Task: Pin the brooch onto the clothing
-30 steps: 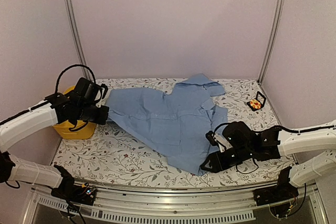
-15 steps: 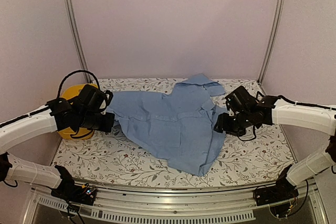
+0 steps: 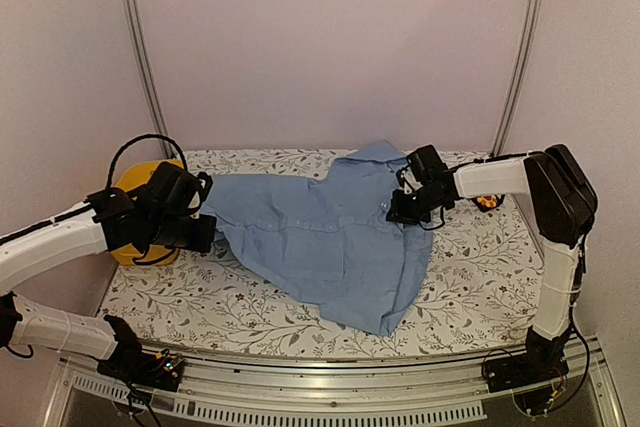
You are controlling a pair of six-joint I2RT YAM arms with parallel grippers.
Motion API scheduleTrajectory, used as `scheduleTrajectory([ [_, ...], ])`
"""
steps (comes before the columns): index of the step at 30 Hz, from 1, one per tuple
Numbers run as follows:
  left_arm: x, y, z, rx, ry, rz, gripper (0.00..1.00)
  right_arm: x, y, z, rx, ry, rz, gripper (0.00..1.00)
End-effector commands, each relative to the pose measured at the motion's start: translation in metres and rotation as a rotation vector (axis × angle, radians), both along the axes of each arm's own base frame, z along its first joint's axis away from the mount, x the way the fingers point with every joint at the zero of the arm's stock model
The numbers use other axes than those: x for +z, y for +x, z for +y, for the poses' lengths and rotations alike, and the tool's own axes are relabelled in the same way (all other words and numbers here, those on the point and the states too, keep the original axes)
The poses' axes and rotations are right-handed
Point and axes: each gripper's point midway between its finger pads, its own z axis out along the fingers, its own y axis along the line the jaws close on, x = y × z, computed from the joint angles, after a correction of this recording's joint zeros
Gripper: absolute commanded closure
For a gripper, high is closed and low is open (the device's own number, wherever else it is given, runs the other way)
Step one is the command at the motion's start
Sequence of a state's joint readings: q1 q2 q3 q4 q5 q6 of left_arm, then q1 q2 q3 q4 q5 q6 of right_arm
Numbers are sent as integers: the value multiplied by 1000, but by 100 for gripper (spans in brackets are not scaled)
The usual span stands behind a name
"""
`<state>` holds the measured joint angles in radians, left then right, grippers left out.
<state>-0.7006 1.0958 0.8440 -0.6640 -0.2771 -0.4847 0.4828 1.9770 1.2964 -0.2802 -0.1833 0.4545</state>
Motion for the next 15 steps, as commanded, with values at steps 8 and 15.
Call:
scheduleTrajectory([
  [8,-4,4,-10,-58,21,-15,100,87,-41,-5,-47,-286,-198,100],
  [15,-8,6,-14,-84,27,-20,100,115,-113,4,-59,-506,-160,100],
])
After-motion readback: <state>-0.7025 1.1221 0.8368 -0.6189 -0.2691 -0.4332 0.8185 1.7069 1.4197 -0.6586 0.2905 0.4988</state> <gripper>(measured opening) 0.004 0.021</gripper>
